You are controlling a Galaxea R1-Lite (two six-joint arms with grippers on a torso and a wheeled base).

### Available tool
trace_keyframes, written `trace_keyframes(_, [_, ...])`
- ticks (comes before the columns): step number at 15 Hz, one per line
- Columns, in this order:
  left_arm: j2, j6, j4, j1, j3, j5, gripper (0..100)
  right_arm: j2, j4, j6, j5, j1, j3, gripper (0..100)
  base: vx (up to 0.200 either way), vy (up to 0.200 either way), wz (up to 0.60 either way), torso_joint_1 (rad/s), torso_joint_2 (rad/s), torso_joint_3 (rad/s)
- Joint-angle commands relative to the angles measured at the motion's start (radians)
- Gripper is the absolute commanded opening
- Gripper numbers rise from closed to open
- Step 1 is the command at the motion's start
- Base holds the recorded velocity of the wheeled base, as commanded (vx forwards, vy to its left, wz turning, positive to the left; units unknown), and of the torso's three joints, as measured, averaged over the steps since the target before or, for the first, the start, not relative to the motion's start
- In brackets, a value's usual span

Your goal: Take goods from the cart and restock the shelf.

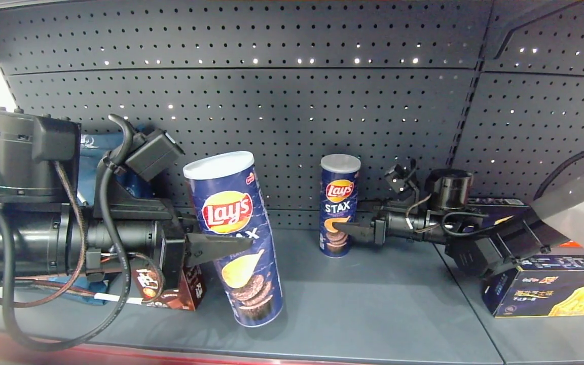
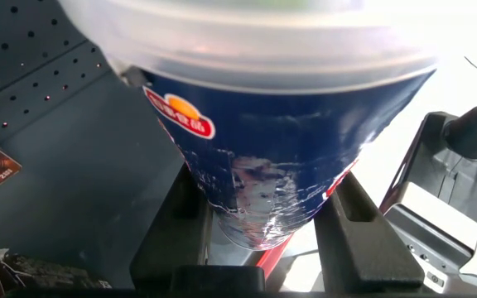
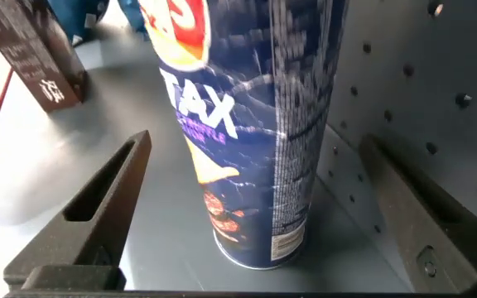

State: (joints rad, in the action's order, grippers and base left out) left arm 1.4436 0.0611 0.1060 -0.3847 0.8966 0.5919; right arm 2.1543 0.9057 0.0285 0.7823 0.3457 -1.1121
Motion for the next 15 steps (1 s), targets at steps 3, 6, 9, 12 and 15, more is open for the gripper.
trace_keyframes(3, [0.001,-0.001,0.000,0.012,-0.002,0.000,0,0.038,0.001,0.001,-0.002,-0.001,-0.012,100,0.000,0.000,0.00,0.000,0.00,0.000])
trace_keyframes(6, [0.001,-0.001,0.001,0.012,-0.007,0.000,0,0.052,0.001,0.001,-0.002,0.015,-0.026,100,0.000,0.000,0.00,0.000,0.00,0.000])
trace_keyframes(9, [0.001,-0.001,0.001,0.013,-0.007,0.000,0,0.079,0.001,0.001,-0.003,0.029,-0.049,100,0.000,0.000,0.00,0.000,0.00,0.000])
trace_keyframes(12, [0.001,-0.001,0.001,0.013,-0.008,0.000,0,0.095,0.019,0.001,-0.002,0.032,-0.057,0,0.000,0.000,0.00,0.000,0.00,0.000])
trace_keyframes(15, [0.000,-0.001,0.001,0.013,-0.008,0.000,0,0.091,0.019,-0.001,-0.011,0.039,-0.055,0,0.000,0.000,0.00,0.000,0.00,0.000])
